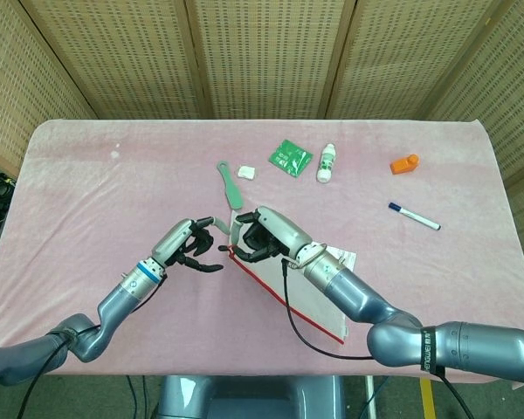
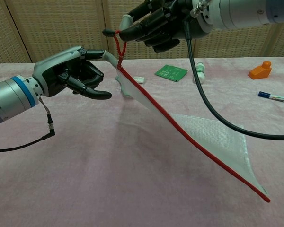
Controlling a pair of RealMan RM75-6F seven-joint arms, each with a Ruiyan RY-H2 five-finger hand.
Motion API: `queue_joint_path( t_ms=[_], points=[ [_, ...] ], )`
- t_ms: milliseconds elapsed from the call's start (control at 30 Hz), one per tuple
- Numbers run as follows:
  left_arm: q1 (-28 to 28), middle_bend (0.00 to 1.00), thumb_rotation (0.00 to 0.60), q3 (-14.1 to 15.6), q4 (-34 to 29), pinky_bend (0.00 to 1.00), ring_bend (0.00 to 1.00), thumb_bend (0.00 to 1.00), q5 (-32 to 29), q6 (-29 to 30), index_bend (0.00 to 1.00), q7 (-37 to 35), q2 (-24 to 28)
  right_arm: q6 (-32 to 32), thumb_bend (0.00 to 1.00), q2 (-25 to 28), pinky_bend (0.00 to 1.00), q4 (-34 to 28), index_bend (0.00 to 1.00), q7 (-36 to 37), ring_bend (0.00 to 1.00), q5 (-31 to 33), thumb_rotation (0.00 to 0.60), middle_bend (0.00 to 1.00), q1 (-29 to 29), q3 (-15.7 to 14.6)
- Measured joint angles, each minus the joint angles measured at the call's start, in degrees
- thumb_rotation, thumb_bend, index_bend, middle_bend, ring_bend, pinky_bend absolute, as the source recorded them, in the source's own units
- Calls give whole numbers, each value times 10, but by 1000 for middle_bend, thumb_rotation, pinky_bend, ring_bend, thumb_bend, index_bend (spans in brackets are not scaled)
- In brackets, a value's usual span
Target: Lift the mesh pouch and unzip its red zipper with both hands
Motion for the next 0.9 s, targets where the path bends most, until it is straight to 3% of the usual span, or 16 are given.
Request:
queue_joint_path(
  t_ms=[567, 667, 900],
  points=[
    [-19, 905, 600, 15, -18, 893, 763, 12, 10, 16, 432, -30, -13, 13, 759, -2, 1000, 1, 765, -15, 955, 9, 600, 992, 4, -1],
    [-20, 905, 600, 15, -20, 893, 763, 71, 9, 20, 457, -33, -15, 14, 759, 0, 1000, 0, 765, -16, 955, 10, 600, 992, 3, -1],
    [-26, 905, 600, 11, -28, 893, 763, 312, -4, 9, 549, -32, -11, 13, 759, 3, 1000, -3, 765, -15, 955, 10, 600, 993, 1, 3]
  ],
)
